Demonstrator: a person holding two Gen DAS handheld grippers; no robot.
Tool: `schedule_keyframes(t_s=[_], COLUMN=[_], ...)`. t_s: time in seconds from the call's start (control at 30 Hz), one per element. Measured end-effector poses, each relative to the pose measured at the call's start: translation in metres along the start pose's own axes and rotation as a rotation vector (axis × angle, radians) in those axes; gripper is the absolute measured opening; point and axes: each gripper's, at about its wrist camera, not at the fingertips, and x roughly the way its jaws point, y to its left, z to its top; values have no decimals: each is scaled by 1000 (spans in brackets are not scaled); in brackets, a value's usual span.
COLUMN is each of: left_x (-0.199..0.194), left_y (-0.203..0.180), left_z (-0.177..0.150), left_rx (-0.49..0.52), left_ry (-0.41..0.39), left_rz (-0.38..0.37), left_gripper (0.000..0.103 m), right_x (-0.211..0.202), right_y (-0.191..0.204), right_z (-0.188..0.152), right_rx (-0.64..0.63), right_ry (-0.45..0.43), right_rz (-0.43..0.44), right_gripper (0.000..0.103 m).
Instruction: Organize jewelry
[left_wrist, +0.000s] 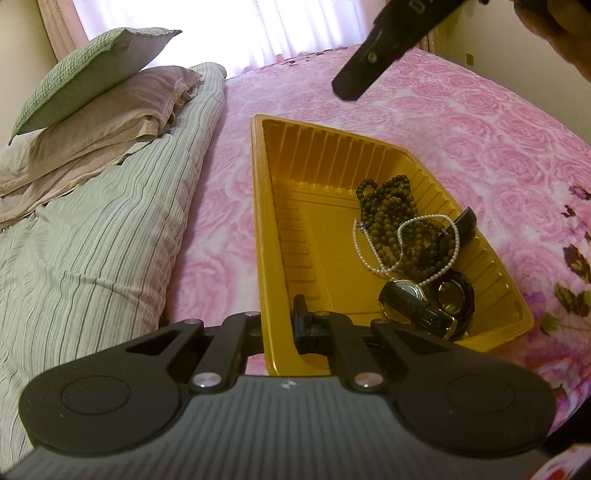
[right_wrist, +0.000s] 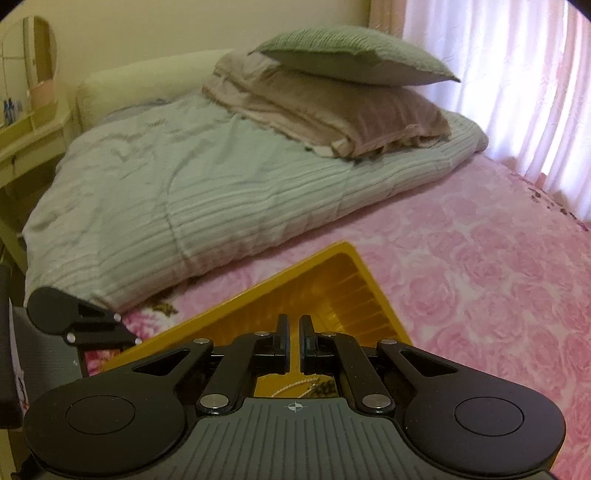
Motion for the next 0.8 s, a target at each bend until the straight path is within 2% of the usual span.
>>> schedule_keyframes(t_s=[0.2,0.4,0.43,0.47,0.5,0.53,0.57,0.8], left_x=[0,1,1,1,2,2,3,7], left_y=[0,4,4,5,5,5,6,16], left_z=[0,-2,-3,-3,-2,-2,-2,-8], left_rx=[0,-11,-12,-13,-15,-15,-17,-67], left_ry=[0,4,5,6,7,8,8,14], left_rz=[0,-7,-8,-9,-10,-12,-14,-44], left_gripper=[6,6,6,6,6,6,6,9], right_x=[-9,-24,-27,-31,-35,-39,-43,-70], right_y=[-11,-22,-24,-27,-29,-31,-33,-41], right_z=[-8,-33,-39,-47,-55,-64,-72,-139], right_rx=[40,128,160,194,224,258,285,533], right_ry=[-12,-23,-30,-35,-40,-46,-49,-54], right_rz=[-20,-37,-37,-37,-40,-45,-52,-95], right_gripper=[3,5,12,30,52,59,64,66])
